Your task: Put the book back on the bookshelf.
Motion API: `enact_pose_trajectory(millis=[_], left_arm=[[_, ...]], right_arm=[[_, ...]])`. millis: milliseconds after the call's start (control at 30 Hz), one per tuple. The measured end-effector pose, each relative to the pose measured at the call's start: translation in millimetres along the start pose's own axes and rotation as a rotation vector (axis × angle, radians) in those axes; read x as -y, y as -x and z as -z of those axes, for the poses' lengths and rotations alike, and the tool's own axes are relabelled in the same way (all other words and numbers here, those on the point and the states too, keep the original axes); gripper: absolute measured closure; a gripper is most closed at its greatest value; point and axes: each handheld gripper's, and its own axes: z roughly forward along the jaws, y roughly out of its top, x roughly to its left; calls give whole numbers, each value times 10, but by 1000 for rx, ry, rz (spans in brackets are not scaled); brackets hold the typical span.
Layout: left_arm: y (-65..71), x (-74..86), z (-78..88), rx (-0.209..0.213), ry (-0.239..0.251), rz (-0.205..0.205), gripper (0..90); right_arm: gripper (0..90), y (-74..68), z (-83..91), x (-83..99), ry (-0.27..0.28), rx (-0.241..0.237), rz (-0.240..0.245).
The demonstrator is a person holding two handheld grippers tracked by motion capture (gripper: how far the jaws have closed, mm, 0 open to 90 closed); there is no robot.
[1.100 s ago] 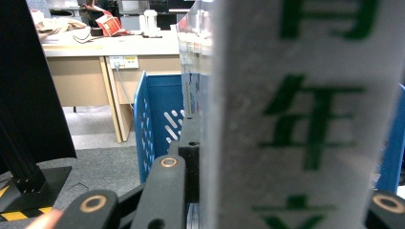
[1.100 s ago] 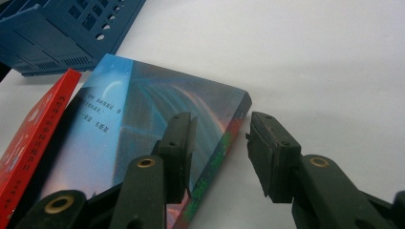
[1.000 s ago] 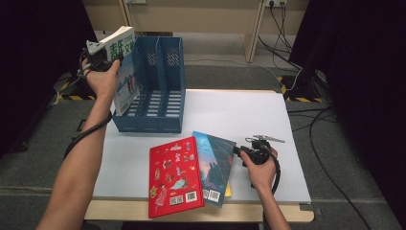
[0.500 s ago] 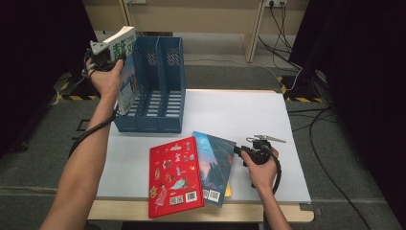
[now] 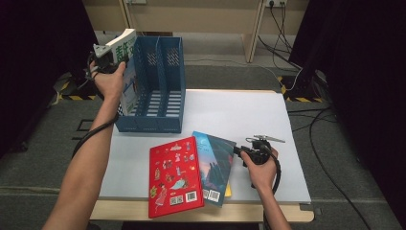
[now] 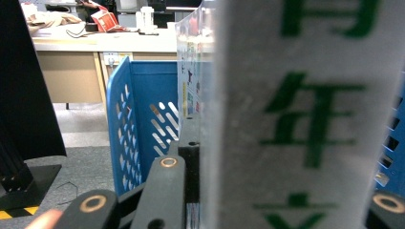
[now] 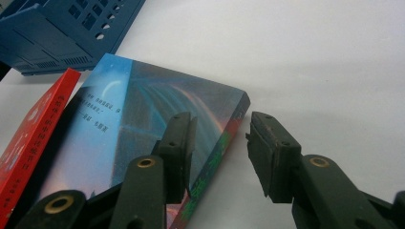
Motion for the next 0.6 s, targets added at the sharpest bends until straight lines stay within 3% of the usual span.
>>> enact_pose_trajectory(millis=[600], left_arm=[[-3,208,-86,1,-12,13,734]], right_arm=[[605,11,-7,6,1,2,9]])
